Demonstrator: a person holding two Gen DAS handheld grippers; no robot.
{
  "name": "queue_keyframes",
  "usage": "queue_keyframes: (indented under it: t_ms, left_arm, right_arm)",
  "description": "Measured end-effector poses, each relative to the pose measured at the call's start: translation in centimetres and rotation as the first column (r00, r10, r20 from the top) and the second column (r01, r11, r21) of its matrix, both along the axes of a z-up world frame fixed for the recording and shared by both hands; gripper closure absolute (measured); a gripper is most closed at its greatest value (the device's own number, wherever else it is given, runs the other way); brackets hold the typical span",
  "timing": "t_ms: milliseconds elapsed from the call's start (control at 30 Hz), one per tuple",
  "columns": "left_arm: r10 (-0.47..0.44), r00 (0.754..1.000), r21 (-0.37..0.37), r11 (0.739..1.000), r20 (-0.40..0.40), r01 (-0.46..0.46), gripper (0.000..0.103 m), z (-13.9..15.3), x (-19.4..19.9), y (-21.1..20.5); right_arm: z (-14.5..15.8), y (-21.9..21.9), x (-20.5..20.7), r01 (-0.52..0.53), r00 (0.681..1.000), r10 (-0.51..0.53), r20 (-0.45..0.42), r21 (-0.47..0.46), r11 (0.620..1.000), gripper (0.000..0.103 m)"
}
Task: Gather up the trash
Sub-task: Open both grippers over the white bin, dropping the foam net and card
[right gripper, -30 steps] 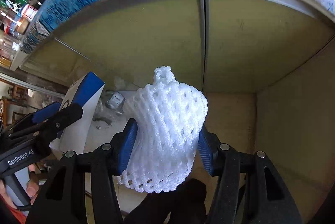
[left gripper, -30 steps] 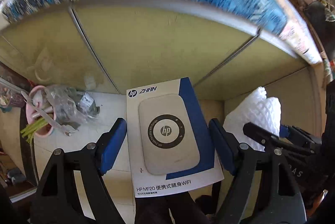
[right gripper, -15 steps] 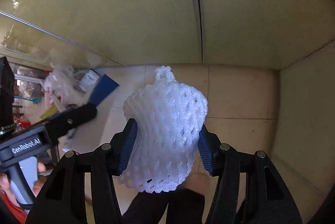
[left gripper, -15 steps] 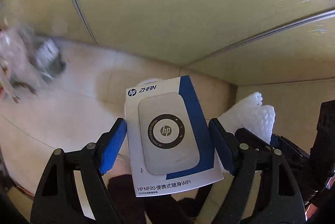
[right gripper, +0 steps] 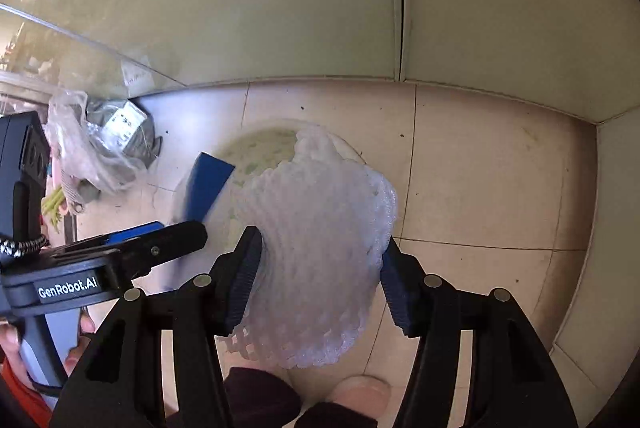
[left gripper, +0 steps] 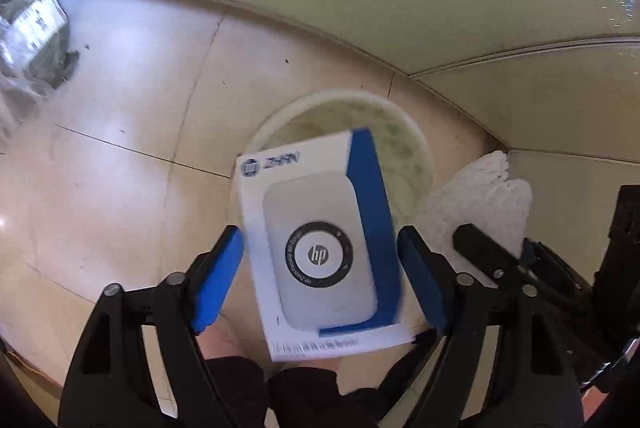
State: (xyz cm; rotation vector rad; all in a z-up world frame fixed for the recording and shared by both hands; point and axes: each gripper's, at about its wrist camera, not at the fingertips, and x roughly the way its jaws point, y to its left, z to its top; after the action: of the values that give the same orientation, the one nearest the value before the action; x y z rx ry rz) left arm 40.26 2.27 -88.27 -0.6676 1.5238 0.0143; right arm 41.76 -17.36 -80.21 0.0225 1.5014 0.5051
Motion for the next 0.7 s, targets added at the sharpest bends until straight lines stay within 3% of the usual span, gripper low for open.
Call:
queue_keyframes:
  t_ms: [133, 367, 533, 700]
  left_arm:
    - [0.002, 1.000, -0.017, 1.000, -0.001, -0.002, 0.025, -0.7, -0.1, 0.1]
    - [-0.020, 0.999, 0.130, 0.991, 0.027, 0.017, 0.025, 1.6, -0.2, 0.1]
    - [-0.076, 0.996, 0.256, 0.965, 0.054, 0.060, 0.025, 3.9, -0.3, 0.8]
    - [-0.052, 0.997, 0.277, 0.960, 0.064, 0.032, 0.025, 5.6, -0.5, 2.5]
  right_arm:
    - [-1.0, 0.0, -0.4, -0.012, 1.000, 0.012, 0.004, -0.021, 1.000, 0.046]
    - [-0.2, 1.1, -0.4, -0.046, 0.998, 0.046, -0.032, -0.001, 0.999, 0.038]
    - [0.5, 1.8, -0.3, -0.093, 0.996, 0.093, -0.006, -0.029, 0.995, 0.033]
    - [0.3, 3.5, -0.7, -0.111, 0.994, 0.110, -0.010, -0.028, 0.993, 0.032]
